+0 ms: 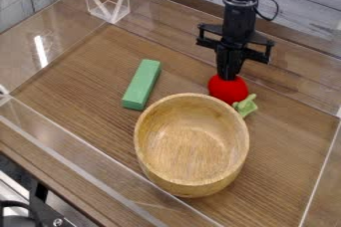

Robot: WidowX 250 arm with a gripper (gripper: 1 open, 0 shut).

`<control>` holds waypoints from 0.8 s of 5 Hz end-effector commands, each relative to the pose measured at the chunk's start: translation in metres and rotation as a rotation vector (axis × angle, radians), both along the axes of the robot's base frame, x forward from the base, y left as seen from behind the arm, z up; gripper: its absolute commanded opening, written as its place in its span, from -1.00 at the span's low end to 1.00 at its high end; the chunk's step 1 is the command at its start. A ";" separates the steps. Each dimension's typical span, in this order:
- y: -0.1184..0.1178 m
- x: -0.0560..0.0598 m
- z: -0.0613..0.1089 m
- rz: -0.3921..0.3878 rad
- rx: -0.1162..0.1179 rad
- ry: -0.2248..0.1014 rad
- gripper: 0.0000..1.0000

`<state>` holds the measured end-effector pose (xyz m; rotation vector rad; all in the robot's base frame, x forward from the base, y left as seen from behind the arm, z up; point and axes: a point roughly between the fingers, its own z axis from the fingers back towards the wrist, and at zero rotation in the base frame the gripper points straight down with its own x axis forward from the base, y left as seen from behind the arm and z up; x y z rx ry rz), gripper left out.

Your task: Move the red object to the right side of the table

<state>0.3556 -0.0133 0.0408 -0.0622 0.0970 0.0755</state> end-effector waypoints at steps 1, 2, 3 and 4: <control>-0.011 0.012 0.020 0.021 0.003 -0.052 -1.00; -0.022 0.014 0.026 0.050 0.003 -0.051 -1.00; -0.020 0.018 0.012 0.017 0.001 -0.048 -1.00; -0.016 0.019 0.002 -0.012 -0.002 -0.049 1.00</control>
